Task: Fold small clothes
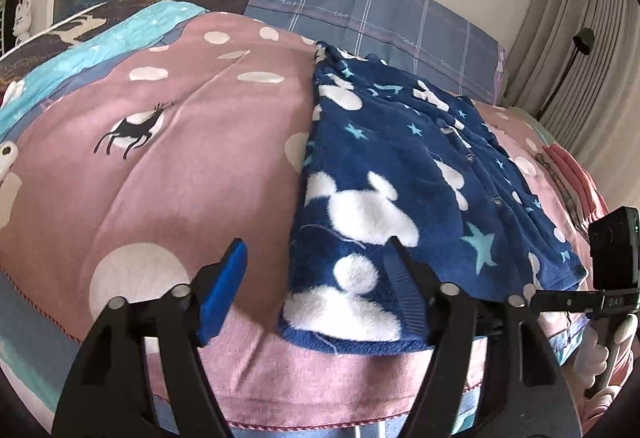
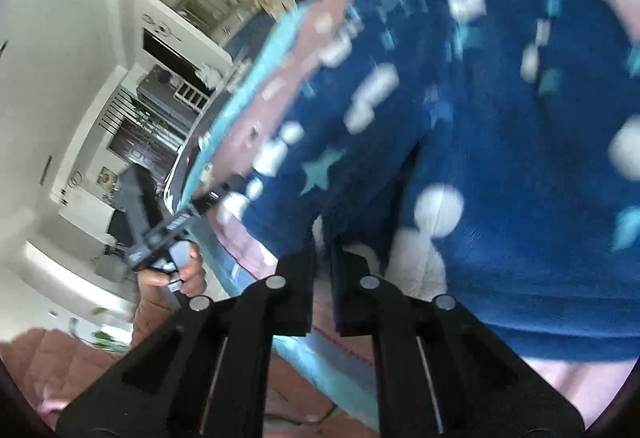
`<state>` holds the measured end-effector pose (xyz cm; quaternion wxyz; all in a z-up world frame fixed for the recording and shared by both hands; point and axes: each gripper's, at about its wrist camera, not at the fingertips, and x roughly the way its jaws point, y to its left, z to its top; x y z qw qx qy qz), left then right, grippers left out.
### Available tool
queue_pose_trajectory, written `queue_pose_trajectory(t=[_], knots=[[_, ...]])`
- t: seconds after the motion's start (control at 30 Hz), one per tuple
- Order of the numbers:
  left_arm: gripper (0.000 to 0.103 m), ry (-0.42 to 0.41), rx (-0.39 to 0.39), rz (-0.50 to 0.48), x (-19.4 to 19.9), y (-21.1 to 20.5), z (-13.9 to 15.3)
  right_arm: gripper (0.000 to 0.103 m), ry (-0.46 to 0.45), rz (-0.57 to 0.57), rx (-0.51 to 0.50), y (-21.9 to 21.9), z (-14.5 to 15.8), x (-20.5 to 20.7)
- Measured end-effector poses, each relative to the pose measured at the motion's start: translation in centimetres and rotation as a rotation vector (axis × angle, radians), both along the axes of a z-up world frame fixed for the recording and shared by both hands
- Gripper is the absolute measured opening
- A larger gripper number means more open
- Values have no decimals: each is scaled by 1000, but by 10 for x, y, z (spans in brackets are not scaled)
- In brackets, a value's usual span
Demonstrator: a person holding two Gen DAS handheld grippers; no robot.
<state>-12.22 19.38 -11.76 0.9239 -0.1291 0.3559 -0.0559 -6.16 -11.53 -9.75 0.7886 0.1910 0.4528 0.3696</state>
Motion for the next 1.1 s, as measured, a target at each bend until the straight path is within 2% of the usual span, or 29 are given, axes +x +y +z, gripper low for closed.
queue_pose_trajectory(t=[0.03,0.1,0.17,0.23,0.27,0.3,0.33,0.4,0.47,0.53,0.63,0.7,0.73,0.77,0.8,0.83,0.87,0.9,0.93,0.97,1.03,1.07,1.1], knots=[[74,2,-2,3,0,1,0,7,-26,-19,-22,-8,9,-6],[74,5,-13,11,0,4,0,8,-15,-37,-86,-22,10,-9],[75,3,-44,-1,0,7,1,12,61,-55,-128,-25,-12,-4],[81,7,-79,-29,0,9,0,14,109,-61,-123,-27,-25,-5],[82,12,-89,-40,2,9,-2,15,106,-65,-105,-30,-25,-8],[82,21,-96,-51,4,8,-4,25,91,-69,-100,-35,-20,-10],[82,32,-99,-56,7,7,-7,41,63,-84,-102,-41,-13,-13],[82,57,-120,-70,12,5,-14,57,-18,-155,-124,-60,5,-20],[82,68,-148,-88,13,3,-20,58,-75,-268,-162,-93,22,-24],[82,60,-140,-103,13,0,-20,58,-43,-417,-192,-132,23,-23],[82,62,-191,-128,15,0,-20,59,67,-543,-140,-174,1,-23],[74,64,-229,-140,16,0,-20,59,162,-549,-49,-191,-24,-22],[71,68,-247,-150,17,0,-21,59,217,-504,11,-189,-40,-19],[61,78,-269,-165,17,-1,-23,60,221,-478,40,-185,-45,-18],[50,97,-295,-191,18,-2,-26,66,193,-462,52,-180,-46,-16],[47,114,-315,-211,18,-5,-29,67,174,-437,60,-175,-44,-10],[47,117,-315,-213,18,-8,-31,67,177,-422,75,-173,-43,-6],[47,114,-297,-216,18,-11,-31,62,190,-406,95,-168,-43,0],[47,111,-276,-226,19,-15,-29,31,207,-384,101,-161,-45,7],[47,115,-280,-227,22,-16,-28,12,214,-390,76,-158,-44,9],[47,130,-322,-230,30,-16,-29,12,204,-416,41,-154,-36,7],[41,132,-335,-230,36,-17,-30,12,165,-428,51,-154,-25,0],[17,131,-338,-225,40,-18,-30,11,126,-429,62,-163,-16,-12]])
